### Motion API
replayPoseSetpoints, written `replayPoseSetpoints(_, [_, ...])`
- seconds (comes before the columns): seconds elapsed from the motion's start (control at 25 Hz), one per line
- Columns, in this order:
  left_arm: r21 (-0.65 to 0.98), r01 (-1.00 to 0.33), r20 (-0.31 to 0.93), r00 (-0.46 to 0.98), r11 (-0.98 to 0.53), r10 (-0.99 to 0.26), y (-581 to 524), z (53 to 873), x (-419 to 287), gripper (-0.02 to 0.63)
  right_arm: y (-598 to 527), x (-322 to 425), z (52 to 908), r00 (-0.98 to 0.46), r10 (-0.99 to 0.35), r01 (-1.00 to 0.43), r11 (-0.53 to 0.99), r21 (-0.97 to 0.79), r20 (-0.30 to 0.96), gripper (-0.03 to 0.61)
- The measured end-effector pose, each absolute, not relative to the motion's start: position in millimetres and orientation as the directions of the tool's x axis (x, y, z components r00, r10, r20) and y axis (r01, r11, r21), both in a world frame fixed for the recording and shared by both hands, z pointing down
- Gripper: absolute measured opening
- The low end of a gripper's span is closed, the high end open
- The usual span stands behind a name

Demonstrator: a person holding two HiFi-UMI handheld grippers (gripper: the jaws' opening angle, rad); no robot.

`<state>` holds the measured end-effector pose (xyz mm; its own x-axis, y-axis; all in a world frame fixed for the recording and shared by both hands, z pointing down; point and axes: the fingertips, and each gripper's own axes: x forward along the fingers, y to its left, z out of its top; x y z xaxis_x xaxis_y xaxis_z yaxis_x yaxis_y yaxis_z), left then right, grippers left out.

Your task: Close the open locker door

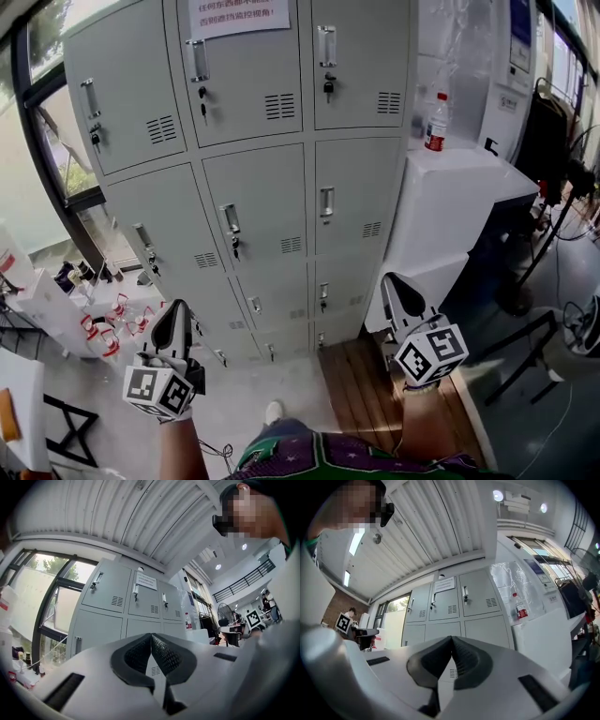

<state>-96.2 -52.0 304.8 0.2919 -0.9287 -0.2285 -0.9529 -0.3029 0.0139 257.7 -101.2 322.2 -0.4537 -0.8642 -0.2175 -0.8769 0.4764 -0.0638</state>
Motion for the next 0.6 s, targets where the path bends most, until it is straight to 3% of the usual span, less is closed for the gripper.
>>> replayPoseSetpoints(0.6, [0.041,-0.973,-0.226,0.212,-0.227,-0.951,-31.0,313.1,-131.6,0.021,-105.2,247.8,339.0,-0.446,-0.878,-0.885,0.462,-0.063,-0.174,0.005])
